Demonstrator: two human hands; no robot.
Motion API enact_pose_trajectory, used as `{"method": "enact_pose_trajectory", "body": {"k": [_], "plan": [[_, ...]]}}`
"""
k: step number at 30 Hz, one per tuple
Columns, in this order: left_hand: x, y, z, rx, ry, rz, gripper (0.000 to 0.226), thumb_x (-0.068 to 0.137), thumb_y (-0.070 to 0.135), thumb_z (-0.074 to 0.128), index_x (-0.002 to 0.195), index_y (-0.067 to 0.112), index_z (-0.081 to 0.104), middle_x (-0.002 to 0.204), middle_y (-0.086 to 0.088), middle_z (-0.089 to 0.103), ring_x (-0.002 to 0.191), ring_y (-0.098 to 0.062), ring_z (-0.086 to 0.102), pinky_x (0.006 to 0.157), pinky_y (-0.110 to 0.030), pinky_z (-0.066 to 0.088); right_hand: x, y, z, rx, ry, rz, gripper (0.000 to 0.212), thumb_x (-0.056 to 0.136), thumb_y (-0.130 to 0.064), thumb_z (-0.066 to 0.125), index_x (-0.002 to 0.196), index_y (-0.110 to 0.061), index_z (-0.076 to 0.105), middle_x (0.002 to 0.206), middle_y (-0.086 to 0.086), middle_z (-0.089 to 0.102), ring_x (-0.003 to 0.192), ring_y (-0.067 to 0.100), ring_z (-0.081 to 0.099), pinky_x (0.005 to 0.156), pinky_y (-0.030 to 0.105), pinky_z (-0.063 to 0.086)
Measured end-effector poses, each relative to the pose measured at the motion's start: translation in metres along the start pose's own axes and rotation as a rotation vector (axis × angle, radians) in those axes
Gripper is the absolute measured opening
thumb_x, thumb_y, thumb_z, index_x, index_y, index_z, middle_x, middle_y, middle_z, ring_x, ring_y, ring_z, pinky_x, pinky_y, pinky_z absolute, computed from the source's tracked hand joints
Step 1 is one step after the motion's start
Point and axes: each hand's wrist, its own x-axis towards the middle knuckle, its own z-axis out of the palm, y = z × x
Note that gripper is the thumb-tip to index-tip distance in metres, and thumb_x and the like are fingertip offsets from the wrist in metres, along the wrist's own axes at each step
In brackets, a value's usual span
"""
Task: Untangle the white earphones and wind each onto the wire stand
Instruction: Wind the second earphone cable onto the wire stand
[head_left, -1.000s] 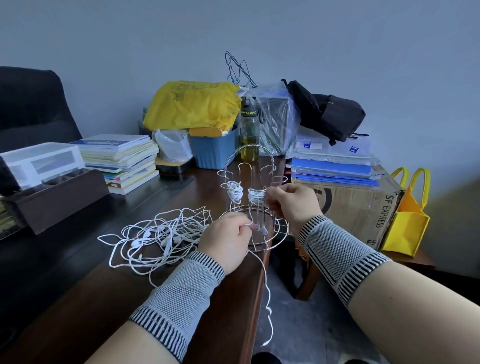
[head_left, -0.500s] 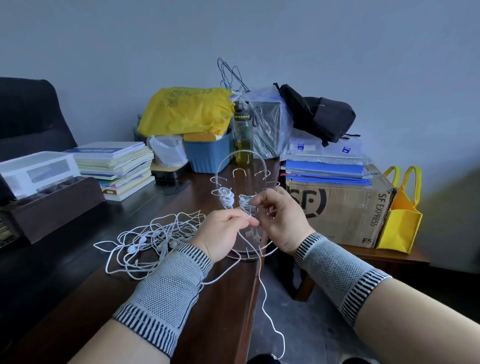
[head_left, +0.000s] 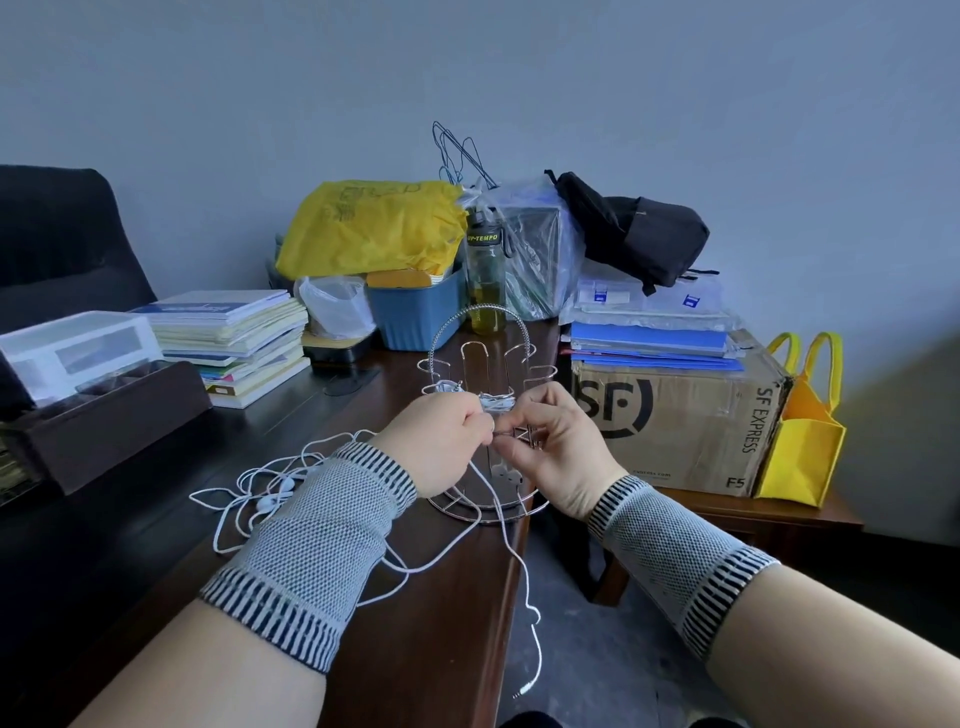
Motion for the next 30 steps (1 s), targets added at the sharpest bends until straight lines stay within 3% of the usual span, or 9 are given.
{"method": "enact_pose_trajectory", "body": {"k": [4, 10, 14, 17, 19, 22, 24, 26, 30], "plan": [[0.0, 0.002, 0.001, -0.018, -0.012, 0.027, 0.026, 0.099, 0.024, 0.045, 0.091, 0.004, 0.06, 0.06, 0.004, 0.043, 0.036, -0.002, 0.041, 0.038, -0.016, 0.026, 0.0, -0.003, 0.002, 0.043, 0.035, 0.026, 0.013, 0.075, -0.021, 0.082, 0.086, -0.023, 0.073, 0.087, -0.006, 0.048, 0.085, -0.009, 0.047, 0.073, 0.007, 0.038], [0.004, 0.001, -0.001, -0.007, -0.045, 0.068, 0.025, 0.098, 0.027, 0.047, 0.08, 0.018, 0.062, 0.061, 0.004, 0.045, 0.049, -0.01, 0.039, 0.039, -0.016, 0.029, -0.002, -0.005, 0.001, 0.096, 0.059, 0.09, 0.014, 0.079, -0.017, 0.079, 0.076, -0.026, 0.068, 0.084, -0.009, 0.049, 0.078, -0.008, 0.049, 0.07, 0.013, 0.045], [0.006, -0.002, -0.007, -0.044, 0.001, 0.033, 0.029, 0.099, 0.024, 0.046, 0.072, 0.023, 0.057, 0.07, 0.003, 0.058, 0.039, 0.004, 0.049, 0.038, -0.011, 0.03, 0.002, -0.006, 0.001, 0.149, 0.114, 0.187, 0.026, 0.084, -0.015, 0.071, 0.067, -0.03, 0.058, 0.084, -0.001, 0.054, 0.068, -0.004, 0.05, 0.069, 0.008, 0.039], [0.005, -0.002, -0.008, -0.251, 0.05, 0.007, 0.025, 0.099, 0.024, 0.046, 0.08, 0.02, 0.061, 0.081, 0.004, 0.075, 0.07, -0.003, 0.07, 0.07, -0.034, 0.059, 0.004, -0.005, 0.002, 0.244, 0.134, 0.257, 0.022, 0.087, -0.016, 0.067, 0.069, -0.027, 0.059, 0.087, 0.009, 0.059, 0.069, 0.007, 0.051, 0.066, 0.017, 0.043], [0.005, -0.001, -0.005, -0.343, 0.13, 0.009, 0.024, 0.097, 0.024, 0.051, 0.079, 0.018, 0.065, 0.071, 0.005, 0.073, 0.075, -0.014, 0.073, 0.08, -0.046, 0.059, 0.003, -0.004, 0.005, 0.265, 0.134, 0.282, 0.021, 0.089, -0.017, 0.065, 0.07, -0.025, 0.058, 0.084, 0.007, 0.057, 0.066, 0.008, 0.049, 0.059, 0.015, 0.043], [0.007, 0.004, 0.002, -0.32, 0.301, 0.007, 0.023, 0.093, 0.027, 0.058, 0.074, 0.018, 0.066, 0.062, 0.006, 0.07, 0.064, -0.006, 0.07, 0.076, -0.038, 0.059, 0.004, -0.005, 0.007, 0.223, 0.16, 0.284, 0.022, 0.089, -0.021, 0.063, 0.069, -0.028, 0.056, 0.082, 0.003, 0.057, 0.066, 0.009, 0.05, 0.067, 0.026, 0.044], [0.009, 0.006, 0.006, -0.309, 0.395, 0.016, 0.022, 0.092, 0.029, 0.061, 0.072, 0.021, 0.067, 0.059, 0.008, 0.069, 0.061, -0.005, 0.068, 0.069, -0.029, 0.056, 0.003, -0.009, 0.005, 0.214, 0.162, 0.277, 0.024, 0.091, -0.018, 0.061, 0.07, -0.026, 0.053, 0.085, 0.005, 0.054, 0.062, 0.0, 0.051, 0.062, 0.017, 0.044], [0.01, 0.008, 0.009, -0.343, 0.411, 0.055, 0.019, 0.09, 0.029, 0.064, 0.072, 0.025, 0.067, 0.06, 0.007, 0.069, 0.059, -0.003, 0.067, 0.065, -0.022, 0.052, 0.003, -0.013, 0.002, 0.149, 0.163, 0.246, 0.027, 0.092, -0.014, 0.06, 0.07, -0.026, 0.051, 0.086, 0.002, 0.05, 0.061, -0.008, 0.05, 0.053, 0.002, 0.037], [0.012, 0.011, 0.011, -0.355, 0.349, 0.142, 0.017, 0.091, 0.029, 0.065, 0.076, 0.033, 0.068, 0.059, 0.007, 0.067, 0.056, 0.001, 0.063, 0.058, -0.013, 0.049, 0.005, -0.012, 0.002, 0.037, 0.198, 0.222, 0.031, 0.09, -0.016, 0.062, 0.067, -0.031, 0.047, 0.08, -0.006, 0.051, 0.065, 0.0, 0.048, 0.059, 0.006, 0.036]]}}
